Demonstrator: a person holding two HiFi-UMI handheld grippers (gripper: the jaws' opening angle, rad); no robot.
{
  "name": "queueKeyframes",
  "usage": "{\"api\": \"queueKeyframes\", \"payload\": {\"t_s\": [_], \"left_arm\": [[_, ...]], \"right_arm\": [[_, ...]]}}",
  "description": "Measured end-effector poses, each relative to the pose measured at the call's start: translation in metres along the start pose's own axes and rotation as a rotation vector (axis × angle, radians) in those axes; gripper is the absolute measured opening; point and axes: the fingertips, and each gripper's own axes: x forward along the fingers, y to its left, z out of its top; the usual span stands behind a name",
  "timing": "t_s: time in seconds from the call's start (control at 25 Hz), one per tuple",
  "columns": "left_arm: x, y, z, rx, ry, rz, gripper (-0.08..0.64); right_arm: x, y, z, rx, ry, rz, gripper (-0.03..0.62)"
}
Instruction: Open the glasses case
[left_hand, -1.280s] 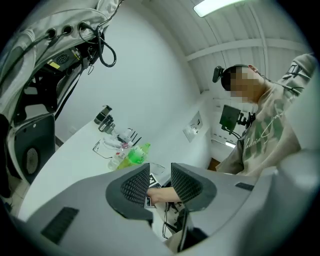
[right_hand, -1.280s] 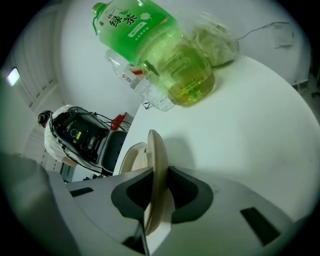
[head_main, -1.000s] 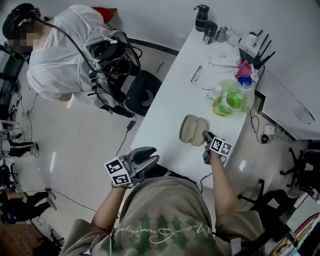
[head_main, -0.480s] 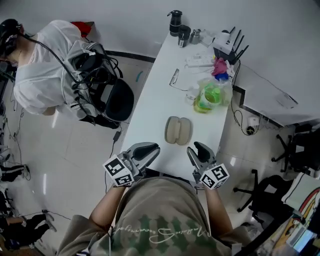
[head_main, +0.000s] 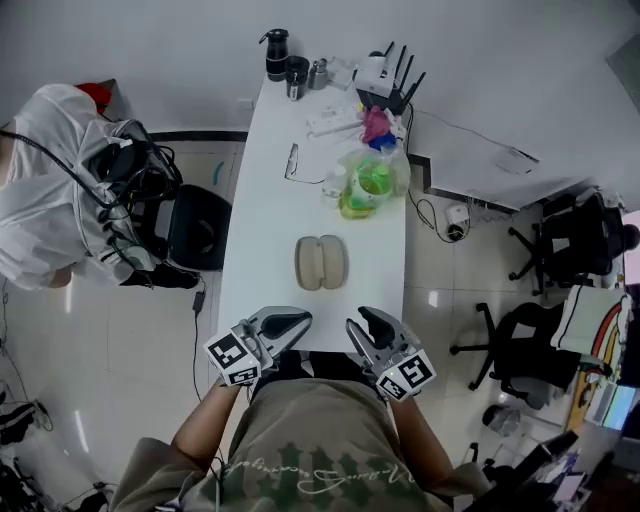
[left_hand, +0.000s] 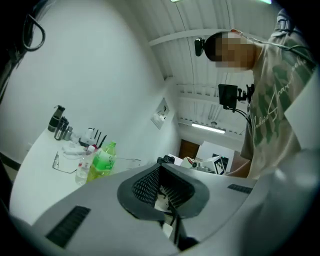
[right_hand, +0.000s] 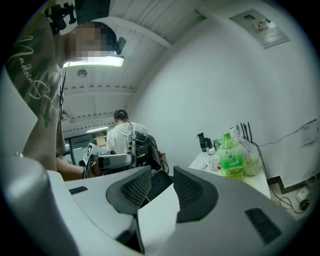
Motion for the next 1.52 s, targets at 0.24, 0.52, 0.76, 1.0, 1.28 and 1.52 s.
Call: {"api": "queueKeyframes", "payload": {"t_s": [0.24, 0.52, 0.76, 1.0, 1.28, 1.52], "left_arm": [[-0.001, -0.012, -0.013, 0.05, 0.047, 0.041, 0.005], [-0.034, -0.066, -0.047, 0.079, 0.069, 0.183, 0.005], [-0.023, -0.154, -0.087, 0.069, -0.011, 0.321, 0.005], [-0.028, -0.217, -0.138, 0.062, -0.012, 0.446, 0.005], [-0.054, -0.256, -0.153, 0.046, -0.034, 0.542, 0.005], [-0.063, -0.252, -0.154, 0.062, -0.022, 0.523, 0.005]], "right_arm": [[-0.016, 0.011, 0.009, -0.104, -0.054, -0.022, 0.011], [-0.037, 0.053, 0.001, -0.229, -0.082, 0.038, 0.011], [-0.123, 0.076, -0.034, -0.218, -0.071, 0.095, 0.011], [-0.173, 0.114, -0.061, -0.208, -0.081, 0.12, 0.011], [-0.215, 0.126, -0.084, -0.195, -0.071, 0.096, 0.011], [-0.215, 0.124, -0.074, -0.22, -0.102, 0.041, 0.011]]}}
